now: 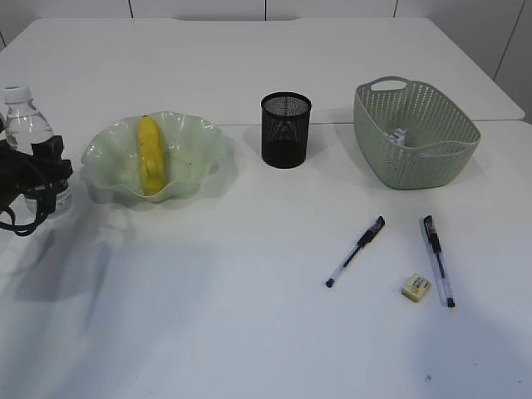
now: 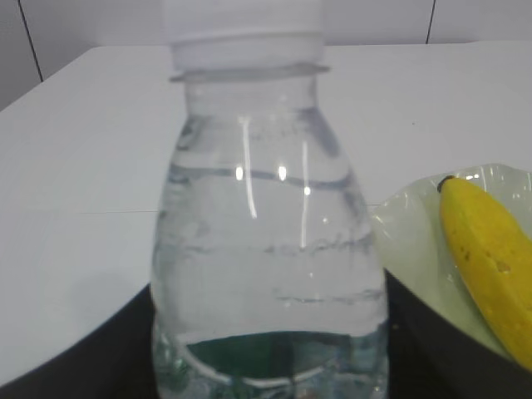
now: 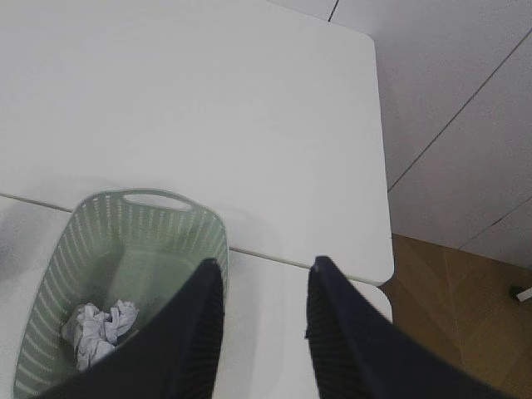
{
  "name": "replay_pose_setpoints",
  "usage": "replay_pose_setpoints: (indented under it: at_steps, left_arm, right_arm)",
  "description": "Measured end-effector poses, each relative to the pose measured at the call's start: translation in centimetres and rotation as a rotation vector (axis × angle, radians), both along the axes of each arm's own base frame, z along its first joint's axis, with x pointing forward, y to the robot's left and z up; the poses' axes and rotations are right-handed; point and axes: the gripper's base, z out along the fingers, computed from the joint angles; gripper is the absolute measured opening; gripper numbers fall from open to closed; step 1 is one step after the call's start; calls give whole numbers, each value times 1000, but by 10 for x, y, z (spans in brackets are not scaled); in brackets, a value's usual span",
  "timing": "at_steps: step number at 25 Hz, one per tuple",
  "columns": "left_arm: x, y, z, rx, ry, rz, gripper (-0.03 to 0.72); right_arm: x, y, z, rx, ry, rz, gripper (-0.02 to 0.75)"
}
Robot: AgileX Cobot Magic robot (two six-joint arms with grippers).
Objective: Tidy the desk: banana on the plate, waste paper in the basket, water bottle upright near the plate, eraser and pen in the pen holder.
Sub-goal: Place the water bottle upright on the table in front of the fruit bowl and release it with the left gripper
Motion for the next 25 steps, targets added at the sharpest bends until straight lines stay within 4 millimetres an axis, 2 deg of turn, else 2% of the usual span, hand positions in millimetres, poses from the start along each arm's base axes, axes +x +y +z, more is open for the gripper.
replay_pose_setpoints:
  at_steps: [25]
  left_arm:
    - [0, -1, 1, 3, -1, -9, 434]
  right_arm:
    - [2, -1, 3, -24, -37, -3, 261]
